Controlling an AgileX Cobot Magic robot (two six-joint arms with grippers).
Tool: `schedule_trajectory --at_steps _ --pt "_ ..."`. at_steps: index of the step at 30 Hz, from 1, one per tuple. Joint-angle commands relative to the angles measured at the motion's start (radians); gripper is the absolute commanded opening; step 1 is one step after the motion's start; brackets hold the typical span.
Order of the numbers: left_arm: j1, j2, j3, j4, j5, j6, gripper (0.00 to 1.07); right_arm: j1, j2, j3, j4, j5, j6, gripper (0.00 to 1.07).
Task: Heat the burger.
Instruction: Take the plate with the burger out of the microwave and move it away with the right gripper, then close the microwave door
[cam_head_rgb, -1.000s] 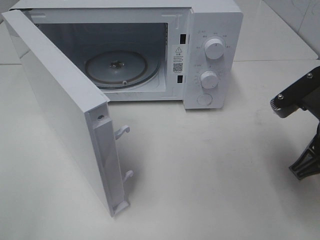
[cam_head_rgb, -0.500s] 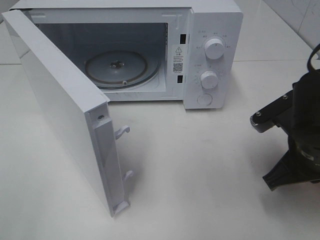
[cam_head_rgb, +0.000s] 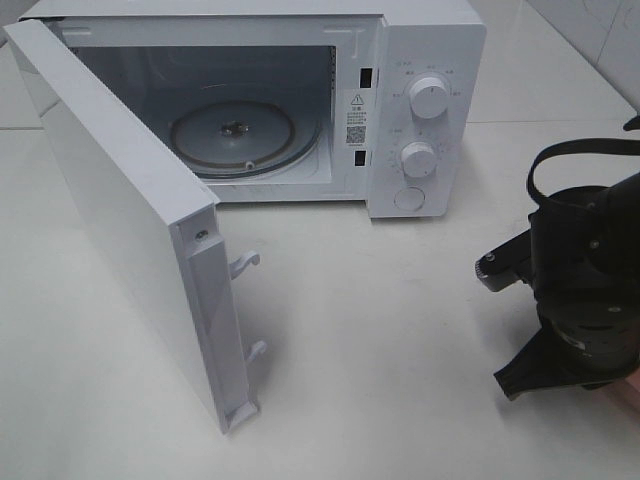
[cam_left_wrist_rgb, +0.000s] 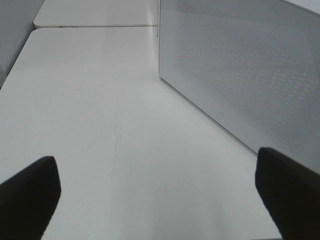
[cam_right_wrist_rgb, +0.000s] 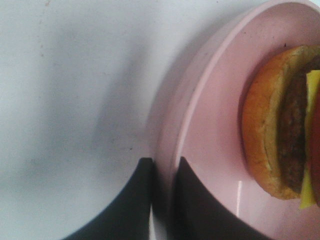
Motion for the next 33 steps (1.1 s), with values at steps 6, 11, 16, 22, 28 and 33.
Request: schedule_trajectory --at_steps 6,11,16,22,28,33 --pt "0.002 -0.008 0.003 -0.002 -0.002 -0.007 0.98 0.002 0.051 -0.001 -0.082 0.034 0.075 0.09" --pt "0.002 -0.008 0.003 -0.002 -0.002 -0.007 0.98 0.002 0.088 -0.001 -0.094 0.032 0.11 0.19" --pt "0.002 -0.008 0.003 -0.002 -0.002 -0.007 0.98 0.002 0.079 -0.001 -0.086 0.033 0.103 0.36" --pt "0.002 -0.008 0.003 -0.002 -0.002 -0.007 0.98 0.052 -0.022 -0.003 -0.033 0.032 0.035 0.49" --pt "0.002 -0.008 0.003 -0.002 -0.002 -0.007 0.98 0.094 -0.161 -0.003 0.108 -0.01 -0.121 0.49" --pt "0.002 -0.008 0.003 -0.002 -0.002 -0.007 0.98 0.095 -0.266 -0.003 0.283 -0.049 -0.335 0.52"
